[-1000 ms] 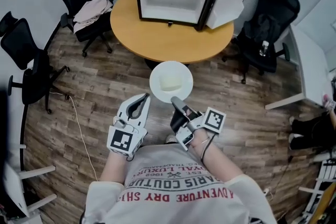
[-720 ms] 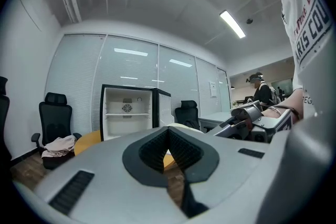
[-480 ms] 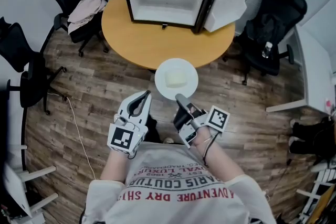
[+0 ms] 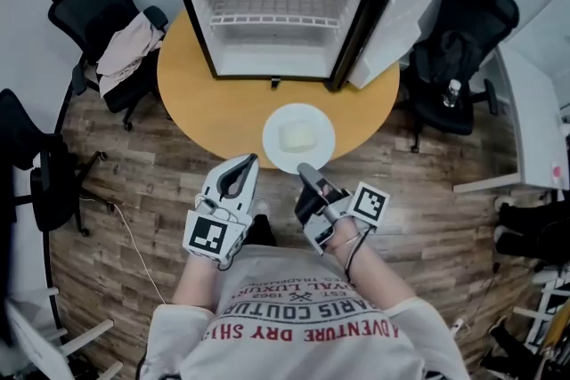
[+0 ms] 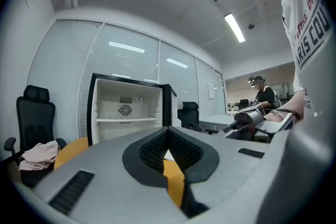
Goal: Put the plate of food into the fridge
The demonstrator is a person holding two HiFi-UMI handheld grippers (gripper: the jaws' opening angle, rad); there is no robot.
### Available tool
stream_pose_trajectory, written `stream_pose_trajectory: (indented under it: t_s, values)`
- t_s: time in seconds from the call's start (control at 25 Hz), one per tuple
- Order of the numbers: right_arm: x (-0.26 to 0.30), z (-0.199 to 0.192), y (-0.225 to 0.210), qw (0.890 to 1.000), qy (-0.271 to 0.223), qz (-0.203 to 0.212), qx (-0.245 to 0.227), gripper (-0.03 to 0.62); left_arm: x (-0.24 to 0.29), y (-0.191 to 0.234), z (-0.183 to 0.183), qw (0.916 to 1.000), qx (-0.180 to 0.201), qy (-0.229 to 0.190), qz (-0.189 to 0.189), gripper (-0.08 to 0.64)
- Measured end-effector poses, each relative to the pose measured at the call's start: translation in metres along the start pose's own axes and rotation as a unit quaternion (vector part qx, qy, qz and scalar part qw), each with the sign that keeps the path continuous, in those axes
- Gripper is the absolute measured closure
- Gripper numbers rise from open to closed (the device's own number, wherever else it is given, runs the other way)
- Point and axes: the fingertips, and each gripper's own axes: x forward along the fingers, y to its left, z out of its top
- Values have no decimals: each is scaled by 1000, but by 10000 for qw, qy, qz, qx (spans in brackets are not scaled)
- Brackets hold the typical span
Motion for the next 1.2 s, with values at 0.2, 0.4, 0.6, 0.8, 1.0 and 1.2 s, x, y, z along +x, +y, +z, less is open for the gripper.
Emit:
stream_pose_trajectory:
  t_s: [0.2,0.4,0.6,0.8,1.0,1.2]
  values:
    - [61,22,9,9996,-260,71,21,555,35,60,2,9998,12,-3,-198,534]
    - [108,39,17,9989,-462,76,52,555,61,108,4,9991,41,85,-414,534]
    - [141,47,21,9985,-543,94,37,555,78,138,5,9987,18,98,-503,534]
    - [161,57,28,9985,-529,108,57,555,89,152,4,9988,-13,117,-475,534]
    - [177,74,35,9990,-429,136,49,555,101,165,5,9995,-46,113,-290,534]
    - [199,95,46,9996,-221,170,-13,555,123,180,12,9999,-48,78,-56,534]
